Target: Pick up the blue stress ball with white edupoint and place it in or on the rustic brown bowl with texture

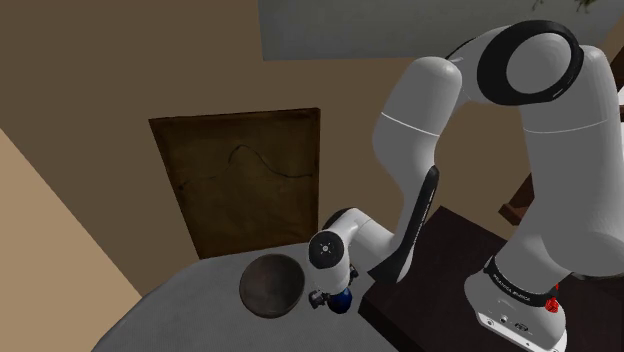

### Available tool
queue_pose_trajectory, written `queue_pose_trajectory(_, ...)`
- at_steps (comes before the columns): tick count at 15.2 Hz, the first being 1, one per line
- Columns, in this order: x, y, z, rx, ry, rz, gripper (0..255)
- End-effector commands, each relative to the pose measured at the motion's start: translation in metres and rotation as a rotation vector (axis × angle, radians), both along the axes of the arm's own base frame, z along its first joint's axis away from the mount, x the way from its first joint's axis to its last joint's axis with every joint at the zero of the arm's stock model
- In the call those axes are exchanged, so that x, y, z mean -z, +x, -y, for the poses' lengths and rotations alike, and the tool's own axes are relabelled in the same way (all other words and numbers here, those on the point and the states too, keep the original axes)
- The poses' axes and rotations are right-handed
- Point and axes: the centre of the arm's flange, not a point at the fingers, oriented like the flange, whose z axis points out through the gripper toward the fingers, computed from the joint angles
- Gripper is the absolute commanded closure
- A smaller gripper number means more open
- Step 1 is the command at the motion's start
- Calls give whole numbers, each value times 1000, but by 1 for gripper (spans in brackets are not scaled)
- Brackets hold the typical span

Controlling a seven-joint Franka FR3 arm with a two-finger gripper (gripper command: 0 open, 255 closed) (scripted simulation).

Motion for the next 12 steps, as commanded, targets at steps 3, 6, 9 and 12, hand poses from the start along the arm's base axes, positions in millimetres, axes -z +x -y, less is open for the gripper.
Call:
queue_pose_trajectory(3,0,0,0,0,0,0,0)
queue_pose_trajectory(6,0,0,0,0,0,0,255)
queue_pose_trajectory(9,0,0,0,0,0,0,255)
queue_pose_trajectory(12,0,0,0,0,0,0,255)
